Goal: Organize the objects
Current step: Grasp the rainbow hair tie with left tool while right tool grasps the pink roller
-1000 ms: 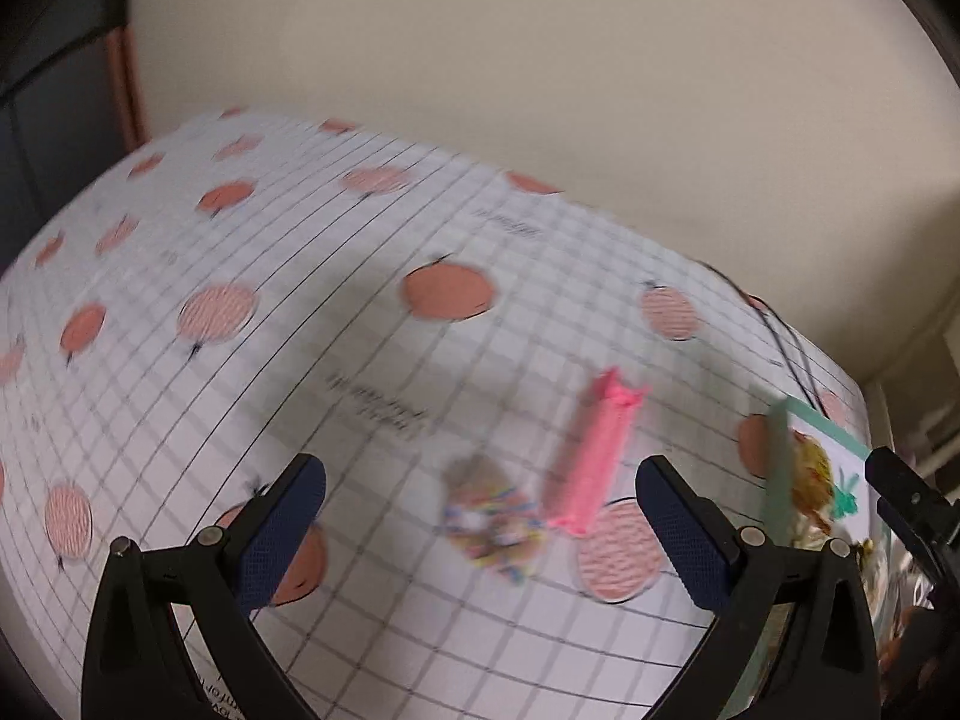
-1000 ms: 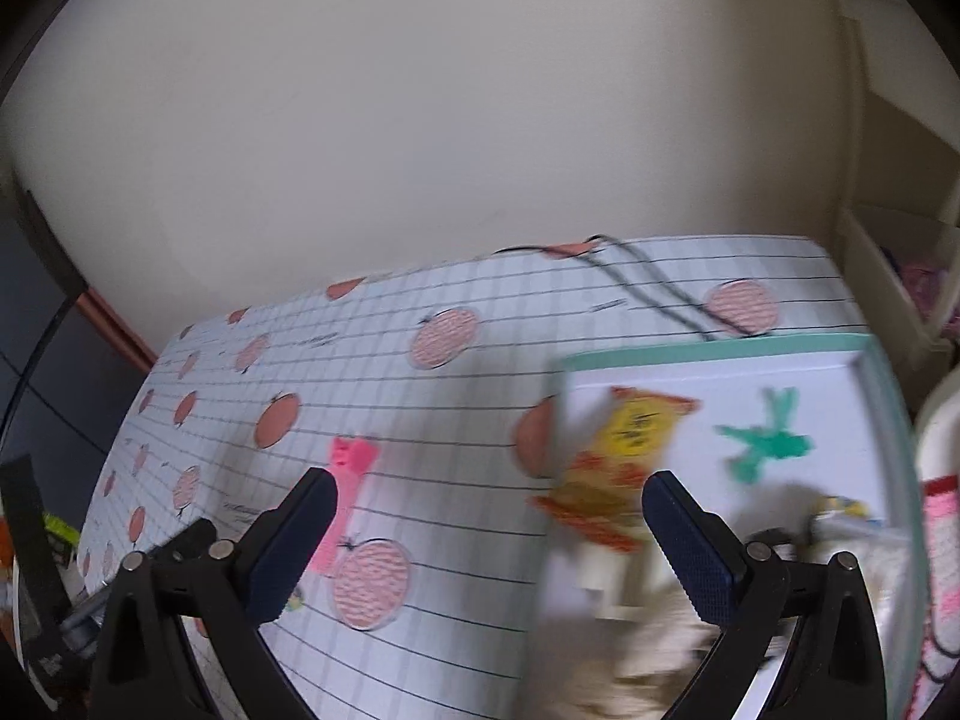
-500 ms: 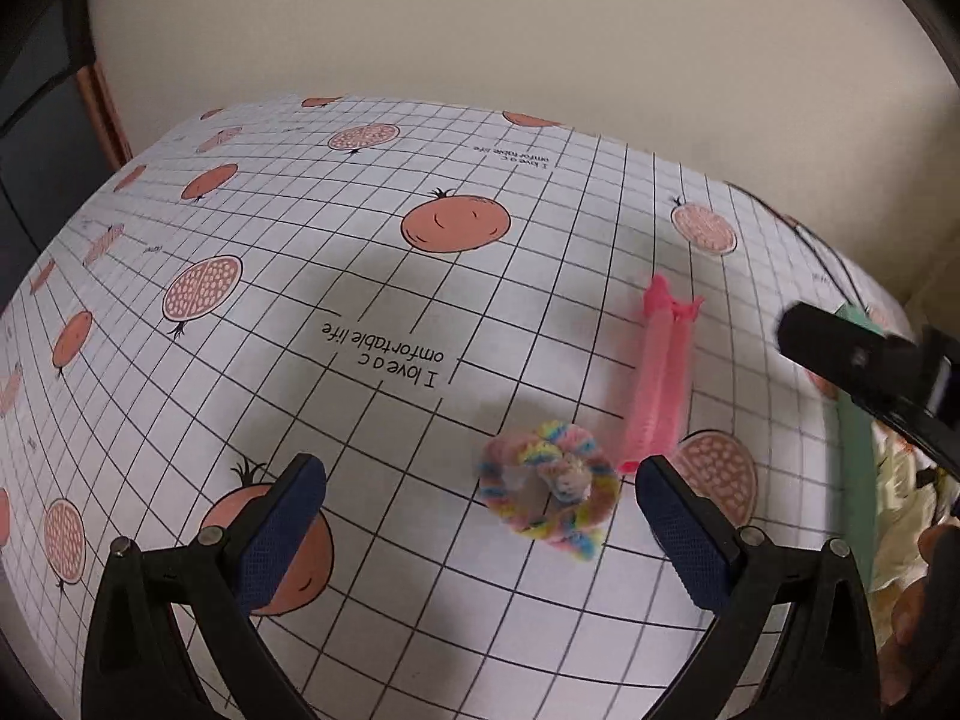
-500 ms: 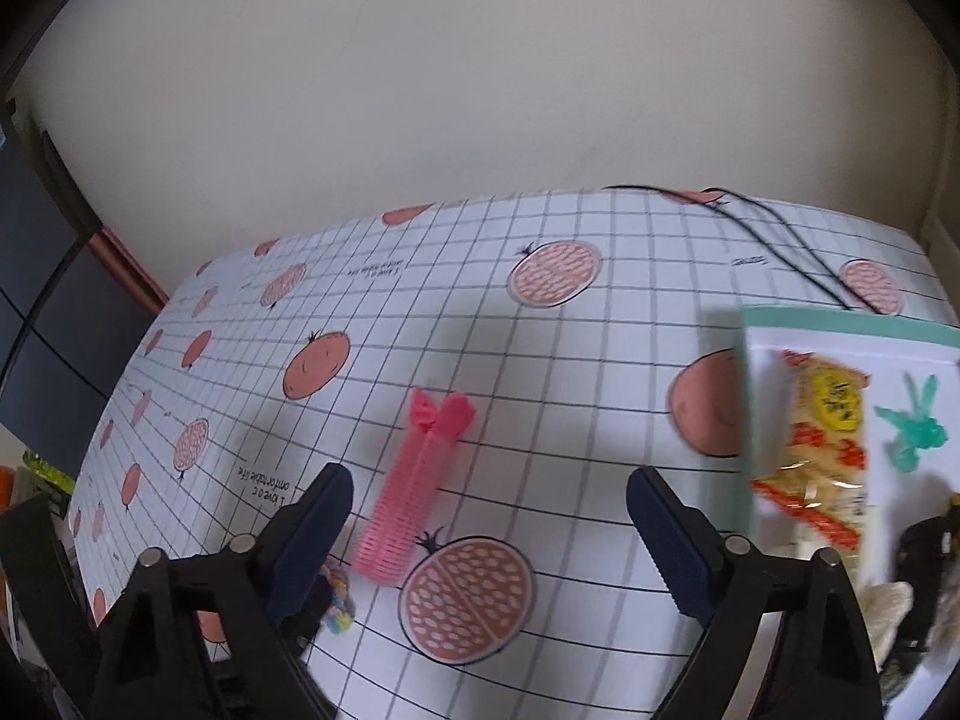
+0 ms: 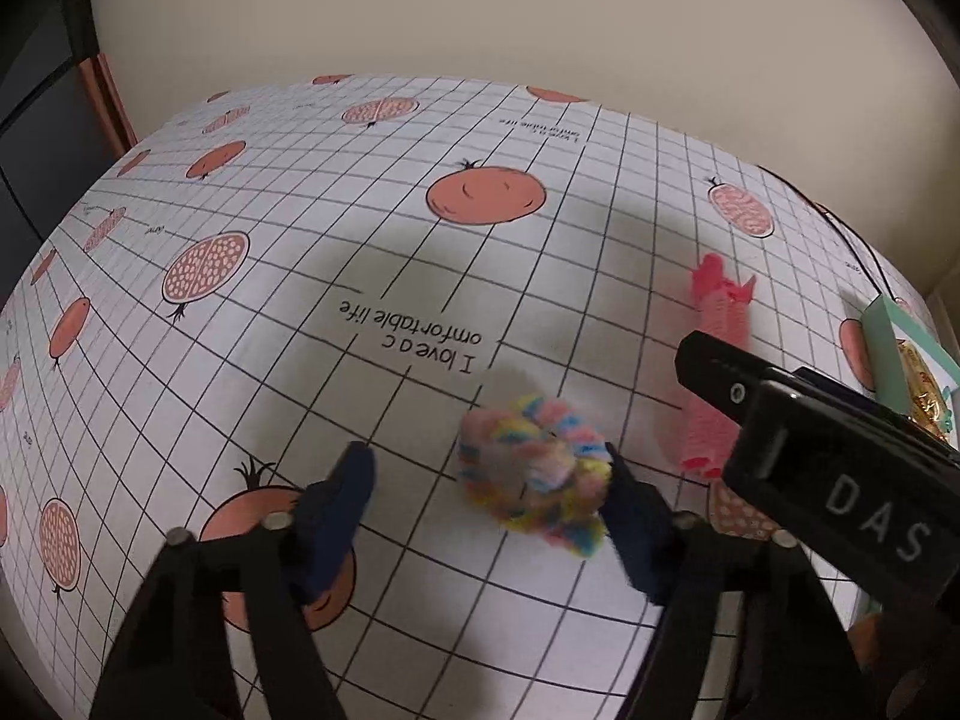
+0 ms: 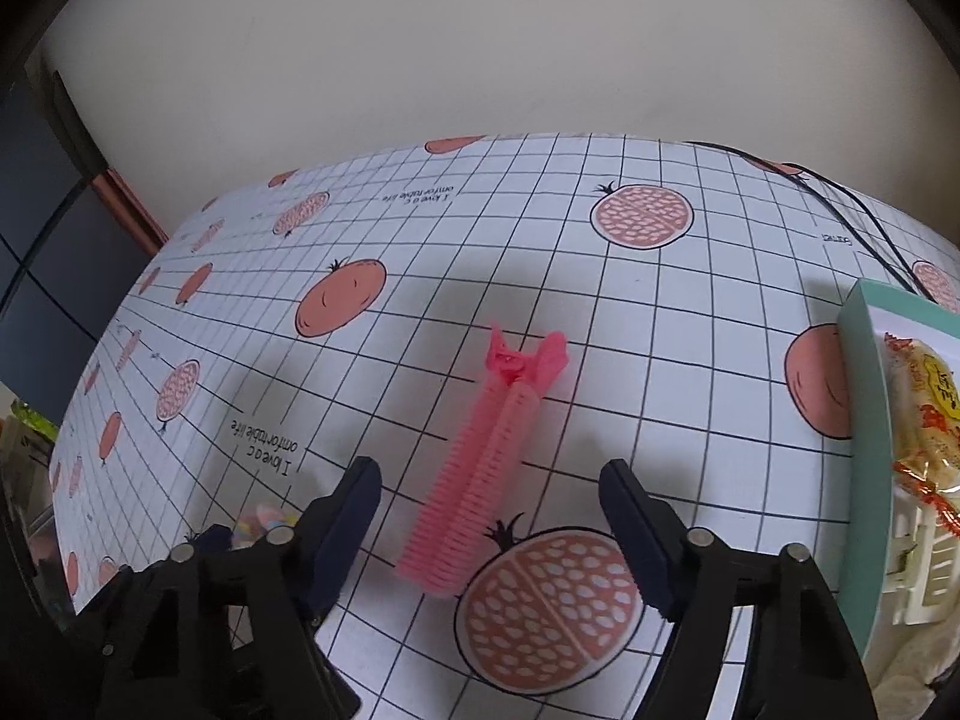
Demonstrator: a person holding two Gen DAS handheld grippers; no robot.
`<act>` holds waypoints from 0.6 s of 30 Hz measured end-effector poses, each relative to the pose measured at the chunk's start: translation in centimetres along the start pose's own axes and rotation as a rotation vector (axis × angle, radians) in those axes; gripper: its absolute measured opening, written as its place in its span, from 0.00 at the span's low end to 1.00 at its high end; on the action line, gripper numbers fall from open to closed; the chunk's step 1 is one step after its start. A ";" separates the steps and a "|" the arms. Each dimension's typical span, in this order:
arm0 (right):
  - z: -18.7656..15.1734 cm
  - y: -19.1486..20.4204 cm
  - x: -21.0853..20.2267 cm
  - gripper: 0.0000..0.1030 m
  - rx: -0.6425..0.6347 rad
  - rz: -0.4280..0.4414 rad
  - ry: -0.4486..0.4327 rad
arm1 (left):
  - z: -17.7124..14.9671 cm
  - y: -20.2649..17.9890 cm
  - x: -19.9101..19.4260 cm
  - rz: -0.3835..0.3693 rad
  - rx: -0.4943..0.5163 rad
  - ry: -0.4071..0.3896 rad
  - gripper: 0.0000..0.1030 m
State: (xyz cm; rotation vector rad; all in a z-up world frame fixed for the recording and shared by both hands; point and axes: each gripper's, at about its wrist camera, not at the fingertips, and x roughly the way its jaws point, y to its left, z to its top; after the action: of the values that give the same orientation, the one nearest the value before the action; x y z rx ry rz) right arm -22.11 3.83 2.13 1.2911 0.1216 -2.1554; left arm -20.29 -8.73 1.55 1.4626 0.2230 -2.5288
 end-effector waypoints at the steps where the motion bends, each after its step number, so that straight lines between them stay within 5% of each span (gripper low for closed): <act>1: 0.0 0.1 0.1 0.73 -0.002 -0.004 0.002 | -0.1 0.1 0.0 0.005 0.001 -0.001 0.63; 7: -0.3 0.3 0.4 0.55 -0.013 -0.044 0.011 | 0.1 0.7 -0.1 0.012 0.006 -0.011 0.39; 12: -0.4 0.4 0.4 0.32 -0.021 -0.054 0.019 | 0.2 1.0 -0.1 0.013 0.008 -0.009 0.29; 18: -1.1 0.6 -0.1 0.29 -0.056 -0.071 0.024 | 0.2 1.4 0.0 0.006 0.007 -0.007 0.22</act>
State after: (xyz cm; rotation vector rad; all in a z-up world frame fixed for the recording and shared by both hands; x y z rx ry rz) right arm -20.89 3.83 1.73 1.2990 0.2395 -2.1805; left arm -20.10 -10.16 1.66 1.4551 0.2082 -2.5320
